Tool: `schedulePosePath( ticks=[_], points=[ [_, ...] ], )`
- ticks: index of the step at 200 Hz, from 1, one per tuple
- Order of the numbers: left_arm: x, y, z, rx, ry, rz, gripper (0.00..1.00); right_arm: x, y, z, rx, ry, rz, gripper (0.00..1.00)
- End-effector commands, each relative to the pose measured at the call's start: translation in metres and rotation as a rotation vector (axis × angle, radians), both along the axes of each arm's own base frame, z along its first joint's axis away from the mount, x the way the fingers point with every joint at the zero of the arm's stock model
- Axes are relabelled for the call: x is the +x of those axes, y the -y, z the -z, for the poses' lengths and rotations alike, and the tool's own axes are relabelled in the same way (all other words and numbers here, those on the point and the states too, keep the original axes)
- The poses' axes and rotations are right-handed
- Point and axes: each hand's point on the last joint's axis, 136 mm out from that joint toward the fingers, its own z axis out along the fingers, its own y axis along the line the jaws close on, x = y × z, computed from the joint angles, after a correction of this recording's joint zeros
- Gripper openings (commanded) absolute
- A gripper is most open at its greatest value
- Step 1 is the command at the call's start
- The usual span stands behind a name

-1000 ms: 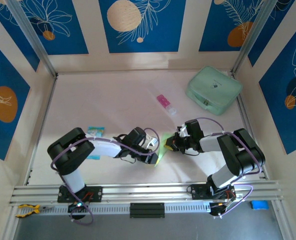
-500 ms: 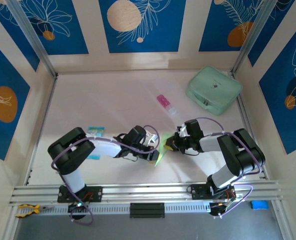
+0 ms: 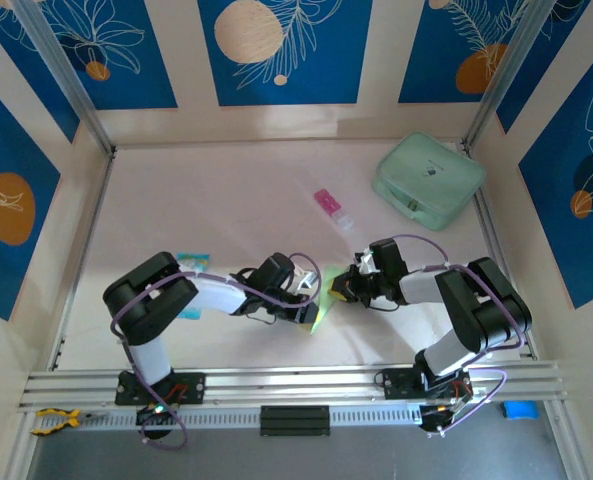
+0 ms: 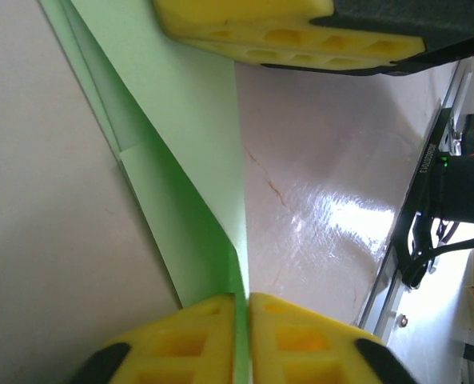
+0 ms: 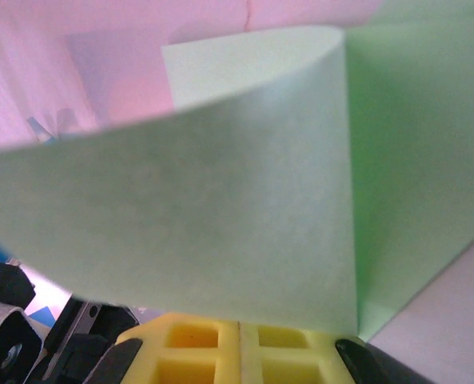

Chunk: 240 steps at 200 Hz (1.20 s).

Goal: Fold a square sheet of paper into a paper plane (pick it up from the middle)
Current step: Perform the fifth fold on the wing at the bottom-center of the table.

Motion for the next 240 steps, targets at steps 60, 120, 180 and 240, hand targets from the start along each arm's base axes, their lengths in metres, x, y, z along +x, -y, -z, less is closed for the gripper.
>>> schedulePosePath(
  ticks=[60, 120, 180, 240],
  points=[
    [-0.01, -0.002, -0.003, -0.017, -0.064, 0.033, 0.0, -0.021, 0.024, 0.035, -0.151, -0.125, 0.05, 0.06],
    [-0.034, -0.021, 0.029, 0.069, -0.198, 0.039, 0.0, -0.023, 0.03, 0.041, -0.186, -0.144, 0.073, 0.06],
    [-0.039, -0.026, 0.032, 0.075, -0.219, 0.043, 0.05, -0.023, 0.031, 0.043, -0.194, -0.151, 0.079, 0.06],
    [-0.042, -0.031, 0.032, 0.091, -0.209, 0.054, 0.11, -0.024, 0.03, 0.043, -0.197, -0.152, 0.078, 0.06]
  ],
)
